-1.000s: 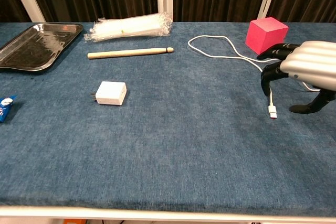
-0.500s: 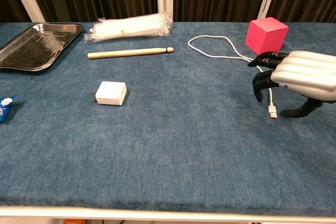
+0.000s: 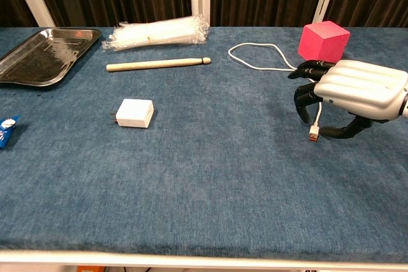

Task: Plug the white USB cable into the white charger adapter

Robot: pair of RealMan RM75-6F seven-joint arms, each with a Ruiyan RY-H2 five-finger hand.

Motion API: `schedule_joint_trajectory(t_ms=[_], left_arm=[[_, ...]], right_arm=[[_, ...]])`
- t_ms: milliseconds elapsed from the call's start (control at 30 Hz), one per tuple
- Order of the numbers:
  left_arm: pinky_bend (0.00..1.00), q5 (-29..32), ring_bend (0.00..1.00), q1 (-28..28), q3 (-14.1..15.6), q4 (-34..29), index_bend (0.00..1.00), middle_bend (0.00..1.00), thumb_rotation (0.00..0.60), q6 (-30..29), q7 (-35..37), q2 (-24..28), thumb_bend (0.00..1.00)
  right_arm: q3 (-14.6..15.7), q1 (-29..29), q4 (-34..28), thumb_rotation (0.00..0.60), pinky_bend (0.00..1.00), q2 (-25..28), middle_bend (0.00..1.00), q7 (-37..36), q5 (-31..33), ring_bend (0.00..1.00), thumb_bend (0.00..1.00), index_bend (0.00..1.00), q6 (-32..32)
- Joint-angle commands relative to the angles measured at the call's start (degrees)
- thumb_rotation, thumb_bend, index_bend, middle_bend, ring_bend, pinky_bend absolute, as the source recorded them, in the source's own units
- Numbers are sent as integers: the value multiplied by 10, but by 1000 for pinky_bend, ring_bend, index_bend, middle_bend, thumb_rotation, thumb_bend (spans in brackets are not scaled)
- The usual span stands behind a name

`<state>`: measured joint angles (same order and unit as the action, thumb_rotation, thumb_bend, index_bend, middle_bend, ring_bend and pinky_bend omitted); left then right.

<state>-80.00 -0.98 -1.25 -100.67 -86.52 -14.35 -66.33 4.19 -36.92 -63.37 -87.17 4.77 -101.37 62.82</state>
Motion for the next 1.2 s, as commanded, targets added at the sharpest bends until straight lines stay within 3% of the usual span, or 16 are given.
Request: schedule_joint_trajectory(t_ms=[33,1200], left_arm=[[0,1,153,0,0,-1,216,229,600,1,0,0,156],[0,9,153,0,0,-14,206,221,600,13,0,9,156]], right_arm=[[1,0,3,600,0,-1,336,-3,1,70,283,496,2],[16,-2,56,600,0,-32,391,-28,-10,123,327,549,35]])
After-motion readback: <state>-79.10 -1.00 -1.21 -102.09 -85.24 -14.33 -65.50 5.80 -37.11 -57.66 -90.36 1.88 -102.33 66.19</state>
